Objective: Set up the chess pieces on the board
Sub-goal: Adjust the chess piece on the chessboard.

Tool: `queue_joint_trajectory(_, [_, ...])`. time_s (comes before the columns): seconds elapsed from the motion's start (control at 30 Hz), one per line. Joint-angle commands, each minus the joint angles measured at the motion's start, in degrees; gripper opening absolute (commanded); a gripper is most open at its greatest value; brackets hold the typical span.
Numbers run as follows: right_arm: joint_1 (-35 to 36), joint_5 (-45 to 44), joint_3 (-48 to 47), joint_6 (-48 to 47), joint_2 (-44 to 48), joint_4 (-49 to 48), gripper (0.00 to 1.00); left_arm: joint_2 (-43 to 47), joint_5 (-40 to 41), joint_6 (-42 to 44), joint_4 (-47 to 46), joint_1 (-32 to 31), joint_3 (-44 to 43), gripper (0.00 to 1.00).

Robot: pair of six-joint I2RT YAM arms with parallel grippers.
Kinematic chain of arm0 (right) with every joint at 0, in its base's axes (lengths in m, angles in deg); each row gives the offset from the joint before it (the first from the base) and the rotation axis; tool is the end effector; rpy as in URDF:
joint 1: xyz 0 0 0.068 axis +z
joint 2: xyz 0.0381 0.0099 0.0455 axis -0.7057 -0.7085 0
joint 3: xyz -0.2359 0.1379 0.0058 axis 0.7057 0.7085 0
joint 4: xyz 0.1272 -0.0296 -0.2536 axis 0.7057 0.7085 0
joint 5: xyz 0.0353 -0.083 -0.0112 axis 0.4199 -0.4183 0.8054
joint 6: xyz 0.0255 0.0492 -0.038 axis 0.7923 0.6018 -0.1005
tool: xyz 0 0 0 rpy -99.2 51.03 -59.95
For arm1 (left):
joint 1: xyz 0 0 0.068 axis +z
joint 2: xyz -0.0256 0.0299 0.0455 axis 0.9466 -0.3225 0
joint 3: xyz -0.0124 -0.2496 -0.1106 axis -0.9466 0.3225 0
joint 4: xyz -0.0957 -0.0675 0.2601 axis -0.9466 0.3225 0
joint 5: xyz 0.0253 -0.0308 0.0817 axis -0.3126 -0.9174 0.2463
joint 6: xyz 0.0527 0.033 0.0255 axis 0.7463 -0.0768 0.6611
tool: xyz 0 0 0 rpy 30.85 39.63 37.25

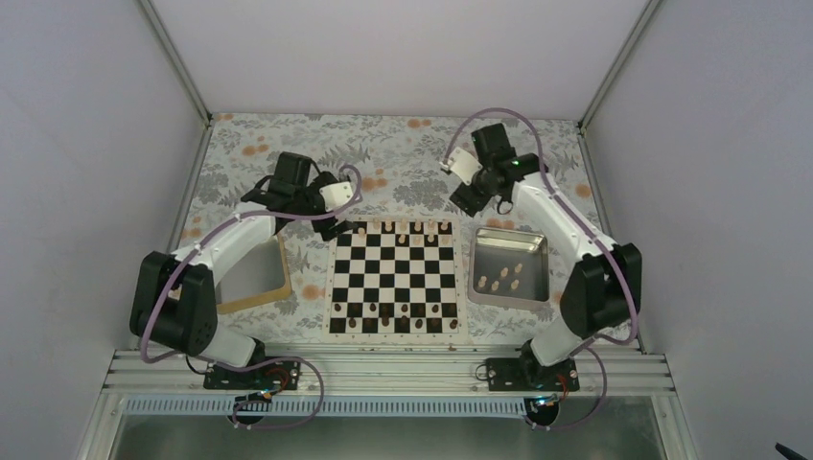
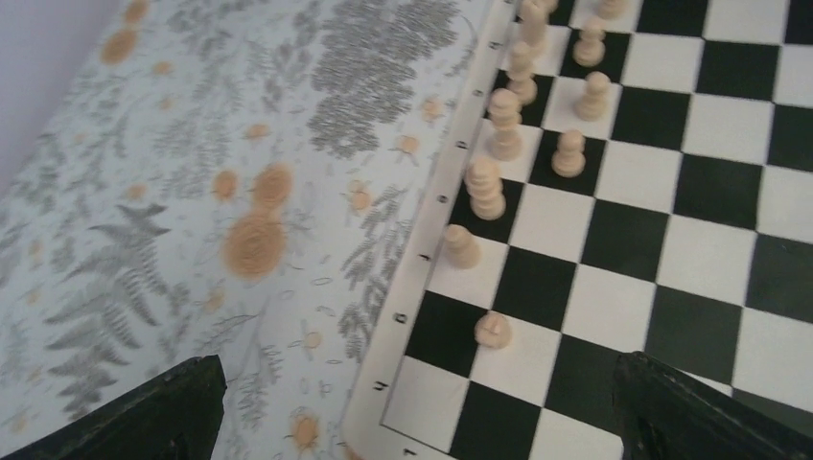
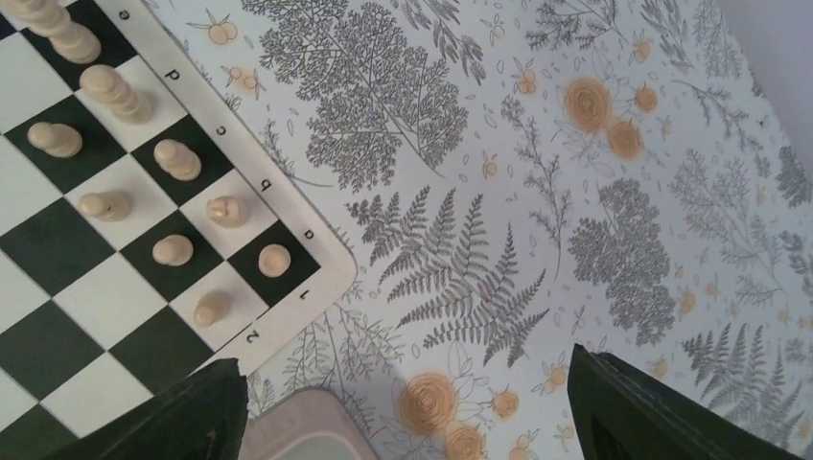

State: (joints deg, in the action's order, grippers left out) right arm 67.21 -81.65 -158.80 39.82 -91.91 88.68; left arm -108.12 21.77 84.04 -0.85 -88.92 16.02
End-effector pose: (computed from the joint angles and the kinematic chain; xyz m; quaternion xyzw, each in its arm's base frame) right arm 0.3509 0.1427 0.2718 -0.4563 0.8464 -0.0414 0.2715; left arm 0.3177 -0.1255 0.2183 0.5408 0.7357 -0.1146 0.3913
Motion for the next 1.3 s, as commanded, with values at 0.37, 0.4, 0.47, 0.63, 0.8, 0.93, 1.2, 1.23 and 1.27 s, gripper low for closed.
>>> queue_joint_trajectory(0.37, [-5.22, 9.74, 7.39, 0.24, 5.02, -8.45, 0.8, -12.32, -0.67, 6.97, -1.1, -5.41, -2.34, 0.73])
queue_joint_trajectory(0.4, [-5.22, 9.48, 7.48, 0.22, 4.68, -8.36, 0.78, -13.48, -0.14, 6.83, -0.51, -5.8, -3.12, 0.7])
queue_joint_trajectory(0.47, [-5.25, 9.05, 7.62, 0.27, 4.16, -8.37, 0.76, -15.43, 0.6, 6.82, 0.11, -6.3, -4.17, 0.67])
queue_joint_trajectory(0.63, [-5.18, 9.59, 7.63, 0.16, 4.11, -8.32, 0.74, -17.68, 2.63, 7.18, -0.29, -7.69, -4.78, 0.65])
queue_joint_trajectory(0.8, [-5.18, 9.67, 7.98, 0.04, 4.06, -8.27, 0.7, -19.68, 3.82, 7.26, 1.0, -7.93, -6.37, 0.57])
queue_joint_trajectory(0.93, [-5.09, 9.67, 7.93, 0.02, 3.86, -8.04, 0.65, -20.34, 5.07, 6.63, 0.91, -7.93, -6.78, 0.52])
queue_joint_trajectory(1.2, [-4.92, 9.54, 7.96, -0.14, 3.61, -7.64, 0.61, -21.32, 9.03, 7.14, 3.22, -8.7, -7.7, 0.46])
queue_joint_trajectory(1.23, [-4.92, 9.58, 7.97, -0.14, 3.6, -7.63, 0.61, -21.34, 9.26, 7.3, 3.55, -8.79, -7.78, 0.45])
queue_joint_trajectory(1.27, [-4.9, 9.52, 8.03, -0.07, 3.6, -7.73, 0.61, -21.35, 9.57, 7.37, 3.81, -8.88, -7.85, 0.43])
